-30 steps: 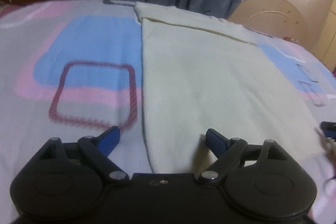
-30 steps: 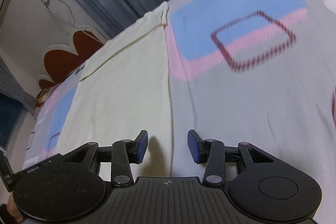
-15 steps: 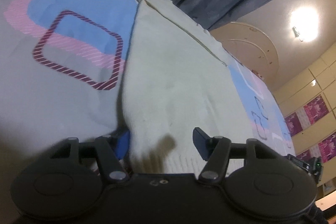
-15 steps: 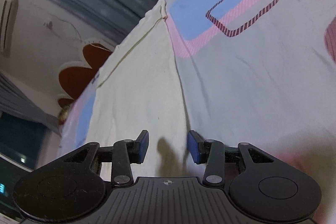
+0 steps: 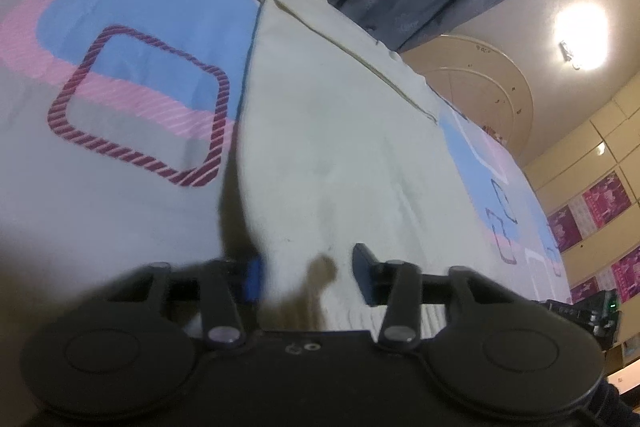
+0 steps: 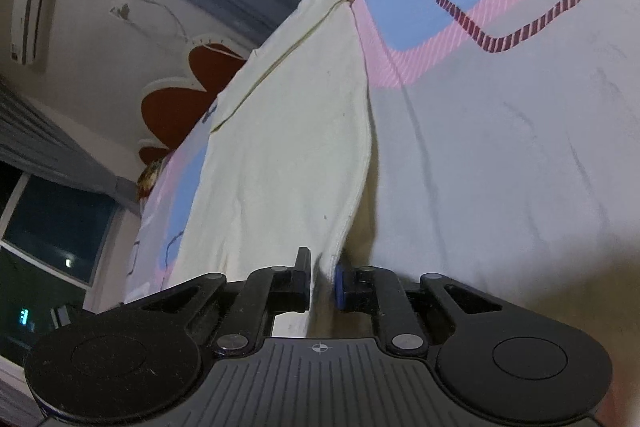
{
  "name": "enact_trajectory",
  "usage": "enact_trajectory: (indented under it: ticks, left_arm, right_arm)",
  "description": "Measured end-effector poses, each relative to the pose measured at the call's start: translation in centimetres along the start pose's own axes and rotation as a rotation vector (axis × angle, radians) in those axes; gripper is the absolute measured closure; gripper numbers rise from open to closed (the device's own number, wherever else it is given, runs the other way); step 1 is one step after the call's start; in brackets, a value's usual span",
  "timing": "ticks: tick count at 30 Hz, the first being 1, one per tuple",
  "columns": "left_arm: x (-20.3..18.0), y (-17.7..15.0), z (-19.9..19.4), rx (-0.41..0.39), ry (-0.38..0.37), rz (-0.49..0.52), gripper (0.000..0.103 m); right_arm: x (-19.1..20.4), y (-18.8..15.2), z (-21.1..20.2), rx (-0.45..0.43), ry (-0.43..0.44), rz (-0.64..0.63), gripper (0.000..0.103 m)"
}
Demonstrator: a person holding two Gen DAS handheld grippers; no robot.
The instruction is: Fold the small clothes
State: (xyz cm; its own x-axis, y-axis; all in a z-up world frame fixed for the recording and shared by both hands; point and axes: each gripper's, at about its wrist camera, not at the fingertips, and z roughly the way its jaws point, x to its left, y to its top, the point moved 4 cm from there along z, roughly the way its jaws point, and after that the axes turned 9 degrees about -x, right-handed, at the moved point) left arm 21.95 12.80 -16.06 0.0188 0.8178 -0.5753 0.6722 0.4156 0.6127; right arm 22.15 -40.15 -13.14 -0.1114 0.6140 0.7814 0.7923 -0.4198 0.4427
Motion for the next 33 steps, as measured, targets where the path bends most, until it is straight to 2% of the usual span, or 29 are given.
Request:
enact_trajectory:
  ticks: [1,3,5,8,10,16,17,18,19,20,22,24,26,28,29,33]
  left_arm:
    - [0.1,0.0,-0.3,-0.005,-0.001,-0.011,0.099]
    - [0.1,0.3,-1.2,-0.057,0.012,0.006,0.099]
    - [0.4,0.0,-1.8,-0.061,0.033,0.031,0.099]
    - [1.1,-0.9,-1.2,-0.022,0.034,0.015,0.095]
    - [1.1,-1.1,-1.5,-0.030,0.018,0.000,0.082]
    - [0.7,-1.5,-1.7,-0.032,-0.014,-0.027,0.065]
    - [0.5,-1.6,-1.7,-0.032,-0.011,-0.024,0.066]
    - [0.4,-1.8,-1.8,-0.030,-0.008,-0.013,0.075]
    - [0.4,-1.9,-1.8,-0.028,0.012,0.008,0.097]
    - [0.2,-1.8,-1.6,-0.022,0.011,0.002,0.098]
    - [0.2,-1.4,-2.7,-0.064,-0.015,-0.009,0.098]
    - [0.1,-1.2,-2.8,-0.063,-0.003,0.016,0.098]
    - [0.8,-1.9,-1.7,-0.010,0.033,0.022,0.098]
    - [1.1,-1.8,-1.8,-0.024,0.019,-0.018,0.098]
    - [1.0,-1.6,-2.1,-0.039,0.012,-0.030,0.098]
    - [1.0,-0.1,-3.1,-0.116,-0.050,-0.151,0.099]
  right_arm:
    - [0.5,0.1,-0.1,-0.010,0.013,-0.025,0.101]
    - [1.7,0.8,-1.2,-0.055,0.069,-0.045,0.101]
    - [2.5,1.3,-2.2,-0.088,0.092,-0.081,0.101]
    - [1.4,0.8,-1.6,-0.042,0.043,-0.086,0.101]
    - [0.5,0.0,-0.8,0.004,0.008,-0.070,0.101]
    - [0.4,-0.7,-0.4,-0.001,-0.014,-0.040,0.094]
    - [0.4,-0.8,-0.1,0.006,-0.010,-0.041,0.092]
    - [0.4,-0.7,0.1,0.012,-0.007,-0.044,0.092]
    - [0.7,-0.7,0.3,0.016,-0.009,-0.058,0.092]
    - [0.8,-0.7,0.4,0.024,-0.015,-0.071,0.100]
    - [1.5,-0.3,0.0,0.009,0.007,-0.092,0.100]
    - [2.3,0.1,-1.1,-0.028,0.037,-0.117,0.100]
    - [1.8,0.1,-0.9,-0.008,-0.001,-0.125,0.100]
    - [0.7,-0.5,0.4,0.055,-0.055,-0.104,0.100]
    - [0.7,-0.6,0.5,0.054,-0.053,-0.091,0.100]
    - [2.4,1.5,-0.9,-0.055,0.022,-0.037,0.100]
